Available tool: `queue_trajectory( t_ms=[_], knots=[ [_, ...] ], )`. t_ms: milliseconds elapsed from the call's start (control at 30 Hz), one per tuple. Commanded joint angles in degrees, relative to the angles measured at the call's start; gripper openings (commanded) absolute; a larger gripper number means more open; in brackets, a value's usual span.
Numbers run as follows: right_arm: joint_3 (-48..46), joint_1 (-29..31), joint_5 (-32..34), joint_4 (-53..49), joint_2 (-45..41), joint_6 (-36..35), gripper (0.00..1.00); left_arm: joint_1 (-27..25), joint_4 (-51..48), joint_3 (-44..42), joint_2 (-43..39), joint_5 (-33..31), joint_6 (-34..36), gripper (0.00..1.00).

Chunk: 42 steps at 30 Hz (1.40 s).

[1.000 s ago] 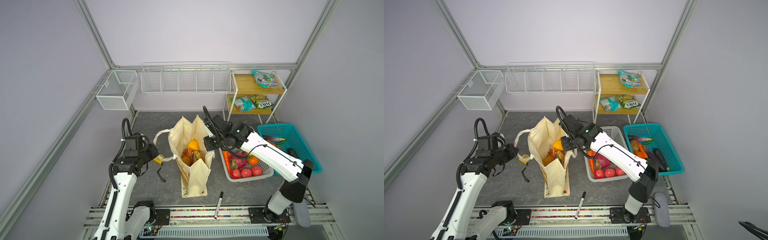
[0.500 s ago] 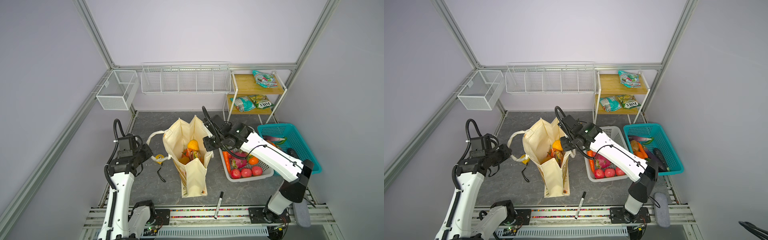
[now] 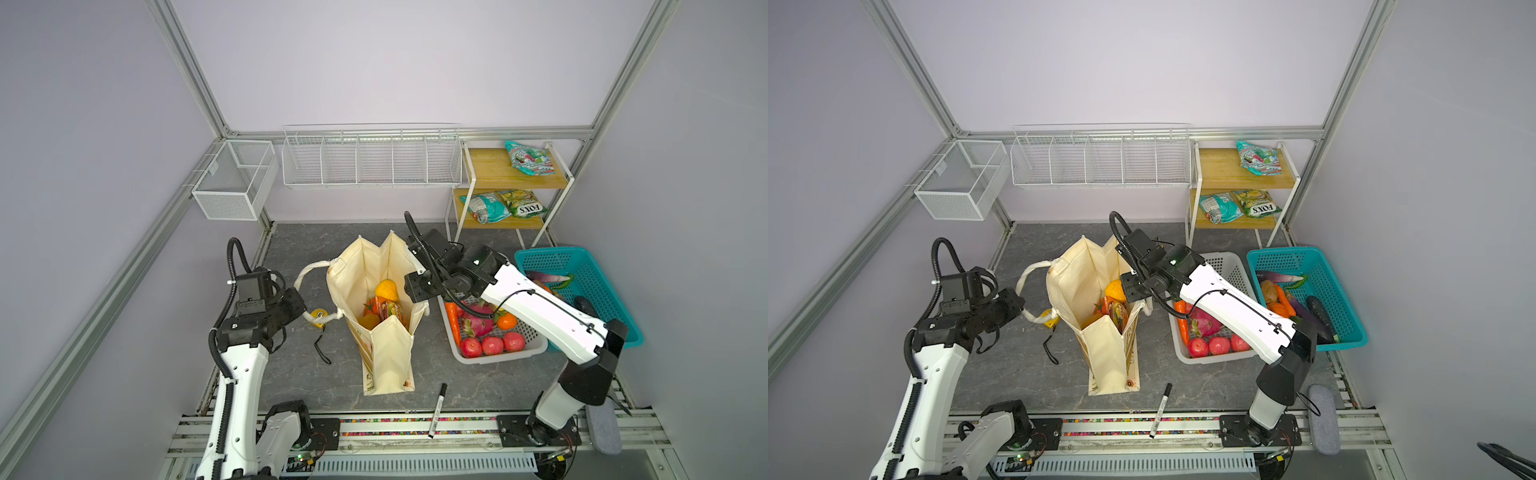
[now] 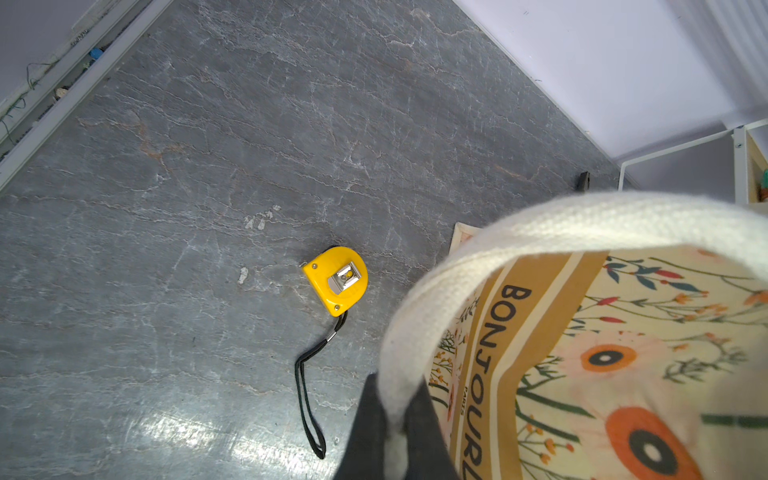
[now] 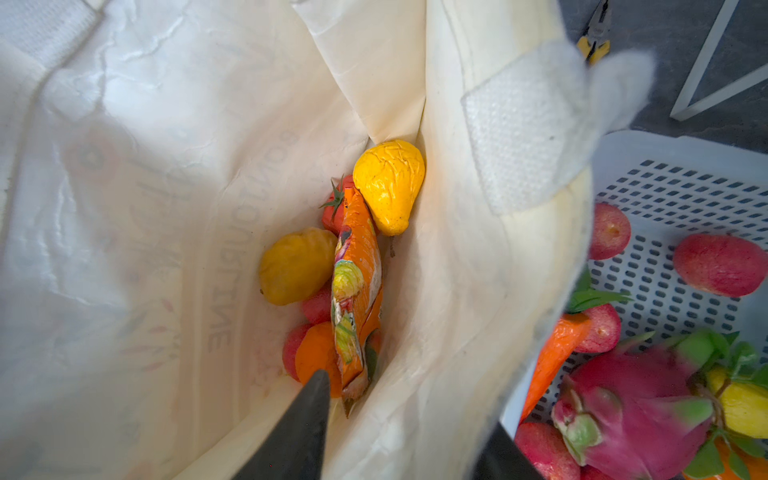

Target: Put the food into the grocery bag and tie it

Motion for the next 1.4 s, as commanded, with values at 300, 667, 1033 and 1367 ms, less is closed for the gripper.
queue_trajectory(
  t_ms=[300, 667, 1033, 1367],
  knots=[
    [16.43, 0.32, 6.43, -5.99, 1.39, -6.62, 0.67, 0.67, -0.05, 0.27, 0.42, -0.01, 0.86, 0.00],
    [9.21, -5.92, 7.90, -2.26, -8.69, -2.68, 0.78, 3.24, -0.85, 0.45, 0.29, 1.22, 1.04, 0.00],
    [-26.56, -21.63, -10.81, 16.26, -27.95, 15.66, 0.79, 4.73, -1.78, 0.67, 0.32, -0.71, 1.31, 0.00],
    [-42.90, -24.63, -22.41, 27.70, -30.71, 25.07, 0.75, 5.60, -3.65, 2.01, 0.78, -1.35, 1.31, 0.00]
  ],
)
